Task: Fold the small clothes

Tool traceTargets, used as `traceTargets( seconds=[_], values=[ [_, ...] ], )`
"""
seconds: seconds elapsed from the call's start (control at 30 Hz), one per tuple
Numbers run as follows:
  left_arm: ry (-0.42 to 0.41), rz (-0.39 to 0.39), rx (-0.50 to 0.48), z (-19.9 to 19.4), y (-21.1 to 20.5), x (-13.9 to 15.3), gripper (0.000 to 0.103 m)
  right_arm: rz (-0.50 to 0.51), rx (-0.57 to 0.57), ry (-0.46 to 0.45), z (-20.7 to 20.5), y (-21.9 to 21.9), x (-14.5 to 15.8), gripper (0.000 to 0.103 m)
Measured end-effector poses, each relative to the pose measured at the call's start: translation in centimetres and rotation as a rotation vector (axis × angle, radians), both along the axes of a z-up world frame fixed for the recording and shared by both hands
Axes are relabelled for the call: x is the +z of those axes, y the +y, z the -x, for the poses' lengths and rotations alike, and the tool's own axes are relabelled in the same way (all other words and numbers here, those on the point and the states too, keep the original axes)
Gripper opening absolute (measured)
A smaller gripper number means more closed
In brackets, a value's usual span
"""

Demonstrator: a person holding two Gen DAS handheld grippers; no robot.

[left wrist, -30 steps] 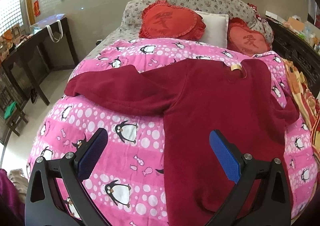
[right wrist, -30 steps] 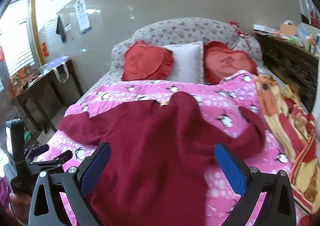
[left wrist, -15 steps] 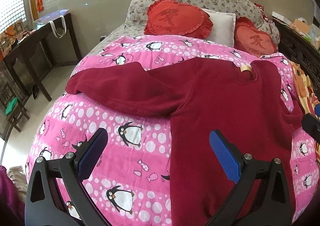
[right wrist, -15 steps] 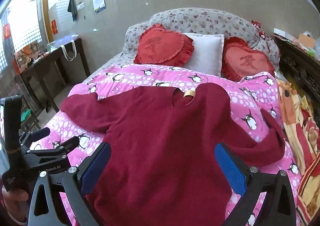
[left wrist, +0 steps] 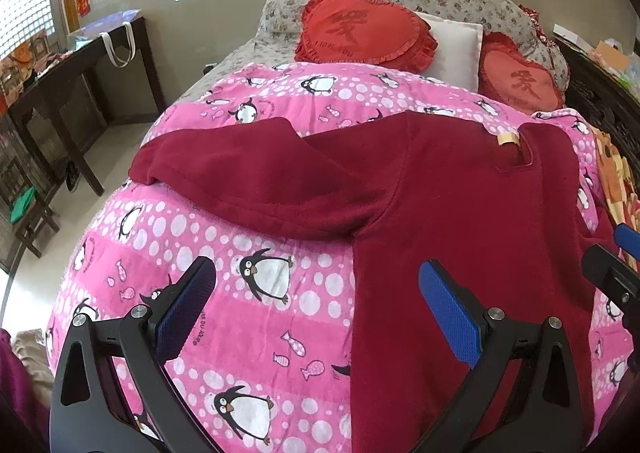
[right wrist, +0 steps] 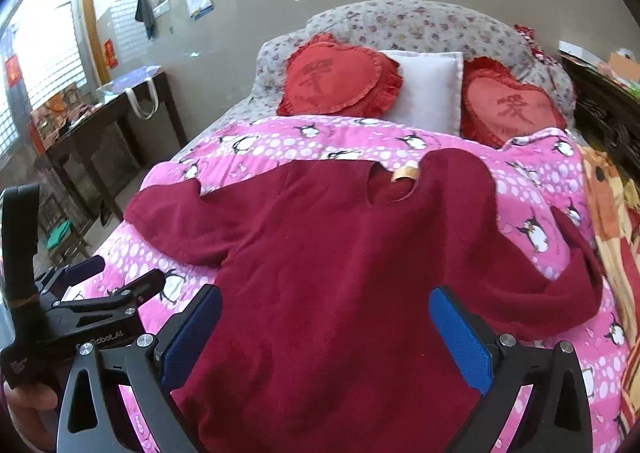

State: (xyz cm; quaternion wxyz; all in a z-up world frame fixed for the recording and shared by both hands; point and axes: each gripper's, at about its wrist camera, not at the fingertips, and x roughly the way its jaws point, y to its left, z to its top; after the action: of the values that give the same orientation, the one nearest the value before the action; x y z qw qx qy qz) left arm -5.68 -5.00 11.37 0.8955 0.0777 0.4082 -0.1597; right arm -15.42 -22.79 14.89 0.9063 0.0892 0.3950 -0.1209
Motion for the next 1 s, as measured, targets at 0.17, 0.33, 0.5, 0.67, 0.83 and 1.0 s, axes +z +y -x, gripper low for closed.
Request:
traceTargets(
  seconds=[0.17,0.33,0.5,0.67,0.83,1.0],
  values=[
    [0.020,-0.003,0.012,-0.5,0.3,-0.9,0.102,-0.026,0.001,0.018,-0.8,-0.3,-0.9,0.103],
    [0.030,-0.018,0.015,-1.1,0.3,-1.5,0.102,-0.013,-0.012,0.039,-1.5,-0.4,-1.6,0.103],
    [0.040,-0.009,0.027,-1.7,0.4,-1.9,0.102,-0.002,-0.022,0.072,-2.0,-0.6,-2.5,0.103],
    [0.055,-0.017,0.031,-2.1,0.3,-2.5,0.102,-0.025,-0.028,0.083,-2.4,-1.0,-3.4,0.103],
    [0.063,-0.021,0.029,-2.5,0.2,-3.0,0.102,-0.038,-0.038,0.089,-2.7,-1.1,-3.9,0.103],
    [0.069,-0.025,0.026,-2.8,-0.1,-3.3,0.102,-0.050,-0.044,0.098,-3.1,-1.3,-4.3,0.103]
  ],
)
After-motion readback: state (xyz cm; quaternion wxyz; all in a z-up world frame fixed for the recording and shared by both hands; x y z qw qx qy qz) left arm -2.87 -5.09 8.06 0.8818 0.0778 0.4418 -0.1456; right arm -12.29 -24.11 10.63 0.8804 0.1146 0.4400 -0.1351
